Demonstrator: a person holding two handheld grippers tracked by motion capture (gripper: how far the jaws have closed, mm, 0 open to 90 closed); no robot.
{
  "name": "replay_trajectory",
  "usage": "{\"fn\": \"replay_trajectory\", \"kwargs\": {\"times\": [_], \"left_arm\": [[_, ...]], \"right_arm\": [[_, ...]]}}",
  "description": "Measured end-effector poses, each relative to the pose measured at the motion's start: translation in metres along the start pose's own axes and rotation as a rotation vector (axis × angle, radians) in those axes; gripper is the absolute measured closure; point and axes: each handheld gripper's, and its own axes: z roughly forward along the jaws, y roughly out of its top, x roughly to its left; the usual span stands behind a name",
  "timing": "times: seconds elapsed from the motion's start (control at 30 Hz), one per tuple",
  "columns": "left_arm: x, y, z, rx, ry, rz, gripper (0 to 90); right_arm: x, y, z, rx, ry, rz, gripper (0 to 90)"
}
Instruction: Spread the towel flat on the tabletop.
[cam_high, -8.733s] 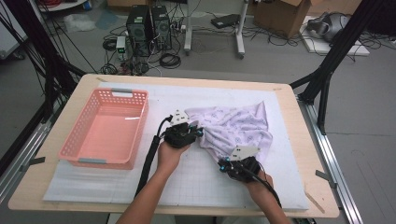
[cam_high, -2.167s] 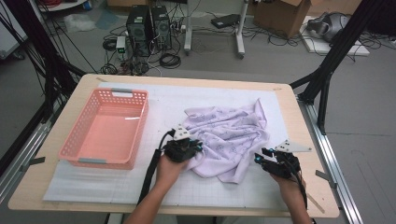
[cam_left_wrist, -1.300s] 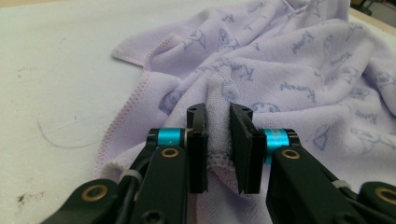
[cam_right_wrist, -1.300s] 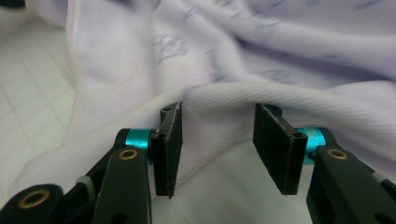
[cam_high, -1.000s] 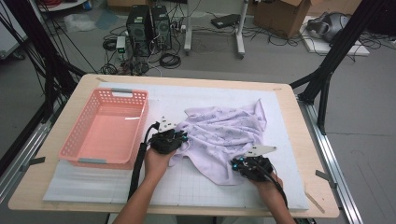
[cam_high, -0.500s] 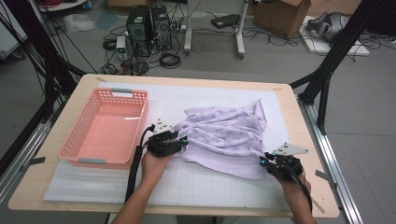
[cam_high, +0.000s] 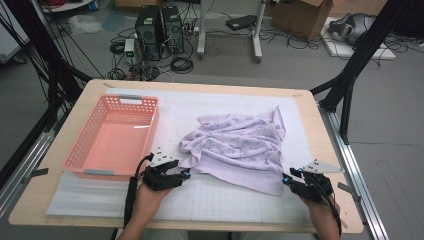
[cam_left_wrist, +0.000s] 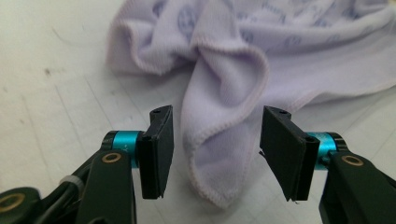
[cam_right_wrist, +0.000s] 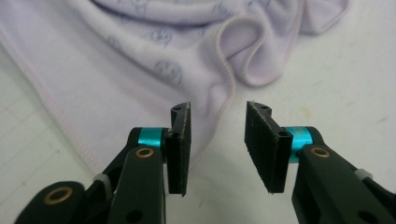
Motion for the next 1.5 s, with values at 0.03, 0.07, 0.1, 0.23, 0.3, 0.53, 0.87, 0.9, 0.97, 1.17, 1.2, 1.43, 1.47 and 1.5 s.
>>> {"fn": "replay_trajectory", "kwargs": {"times": [0.03,0.07,0.1,0.23,0.3,0.53,0.87,0.9,0.97,1.17,1.2,1.43,1.47,1.5], "left_arm": [[0.0,-0.001,0.004,0.024,-0.005,-0.007,44.3],[-0.001,-0.002,0.008,0.04,-0.003,0.002,44.7],[-0.003,-0.002,0.008,0.032,0.024,0.019,47.2],[-0.001,-0.006,0.001,0.03,0.002,0.015,85.8],[-0.002,-0.011,-0.006,0.032,-0.012,0.012,86.6],[-0.014,-0.035,-0.04,0.005,-0.097,-0.003,86.8],[-0.045,-0.064,-0.061,0.008,-0.198,0.033,76.5],[-0.044,-0.062,-0.06,-0.006,-0.184,0.027,66.4],[-0.039,-0.055,-0.059,-0.044,-0.173,-0.006,52.6],[-0.021,-0.032,-0.047,-0.101,-0.157,-0.049,45.4],[-0.017,-0.027,-0.041,-0.101,-0.155,-0.063,46.5],[-0.006,0.001,-0.003,-0.028,-0.048,-0.033,53.8],[-0.005,0.005,0.002,-0.017,-0.044,-0.028,53.9],[-0.003,0.009,0.007,-0.009,-0.04,-0.029,53.8]], "right_arm": [[0.001,-0.002,0.001,0.012,0.009,0.002,58.9],[0.003,-0.004,0.003,0.024,0.017,0.004,57.7],[0.005,-0.006,0.004,0.032,0.03,0.009,56.5],[0.012,-0.013,0.009,0.075,0.062,0.003,70.0],[0.011,-0.013,0.006,0.088,0.095,-0.006,86.4],[0.01,-0.029,-0.02,0.094,0.142,-0.018,87.7],[0.015,-0.054,-0.057,0.105,0.166,0.008,83.8],[0.016,-0.053,-0.057,0.093,0.153,0.014,76.6],[0.014,-0.049,-0.056,0.05,0.124,0.04,67.8],[0.008,-0.034,-0.047,-0.022,0.065,0.086,61.9],[0.007,-0.032,-0.042,-0.017,0.058,0.088,61.7],[0.005,-0.019,0.002,0.048,0.046,0.076,66.1],[0.007,-0.019,0.005,0.058,0.046,0.053,74.0],[0.007,-0.019,0.003,0.067,0.078,0.036,86.6]]}}
